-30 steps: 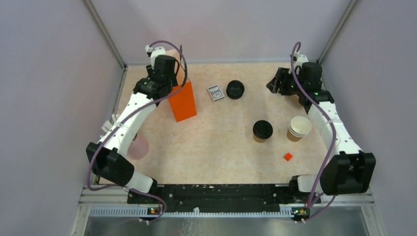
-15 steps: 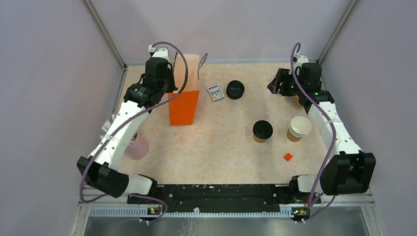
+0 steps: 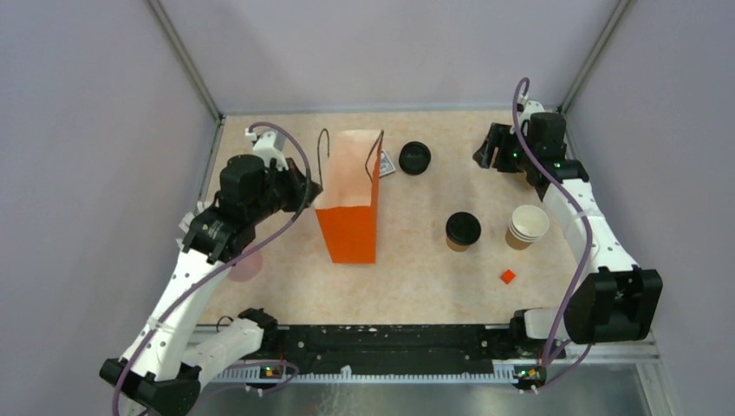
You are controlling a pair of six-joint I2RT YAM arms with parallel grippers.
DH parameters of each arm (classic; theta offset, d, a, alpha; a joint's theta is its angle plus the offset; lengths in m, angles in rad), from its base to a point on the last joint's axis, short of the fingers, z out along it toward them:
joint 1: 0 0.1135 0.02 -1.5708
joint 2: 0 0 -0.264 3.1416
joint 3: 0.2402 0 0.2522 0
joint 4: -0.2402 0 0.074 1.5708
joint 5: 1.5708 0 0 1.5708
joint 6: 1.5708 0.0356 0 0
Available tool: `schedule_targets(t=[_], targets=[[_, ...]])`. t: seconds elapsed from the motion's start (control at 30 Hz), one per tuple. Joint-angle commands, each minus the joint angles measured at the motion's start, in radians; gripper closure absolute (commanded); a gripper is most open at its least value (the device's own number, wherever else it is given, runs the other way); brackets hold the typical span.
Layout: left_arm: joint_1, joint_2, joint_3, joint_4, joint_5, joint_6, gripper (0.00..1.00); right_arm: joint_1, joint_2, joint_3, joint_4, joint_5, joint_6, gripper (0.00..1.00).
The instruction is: Pack the takeout coffee
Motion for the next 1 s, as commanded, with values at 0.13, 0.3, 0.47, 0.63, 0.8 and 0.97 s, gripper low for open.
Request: schedule_targets(t=[0.13, 0.3, 0.47, 0.63, 0.8, 0.97], targets=[[-0.043, -0.067, -0.191, 0.215, 0.138, -0.241, 1.0, 0.014, -0.054, 0.018, 0.015, -0.002, 0.047, 0.37], [-0.068, -0.108, -0.255, 0.299, 0.138, -0.325, 0.98, 0.014, -0.01, 0.064, -0.035, 0.131, 0.008, 0.36], [-0.078, -0.123, -0.29, 0.348, 0.144, -0.362, 0.81, 0.014, 0.096, 0.153, -0.064, 0.27, -0.06, 0.36], [-0.078, -0.129, -0.285, 0.314, 0.144, -0.324, 0.38, 0.01, 0.241, 0.274, -0.122, 0.42, -0.055, 0.34], [-0.077, -0.168, -0.236, 0.238, 0.044, -0.183, 0.13, -0.022, 0.34, 0.337, -0.14, 0.483, 0.038, 0.33], [-0.077, -0.19, -0.155, 0.157, 0.029, 0.046, 0.01, -0.024, 0.438, 0.397, -0.141, 0.403, -0.185, 0.33]])
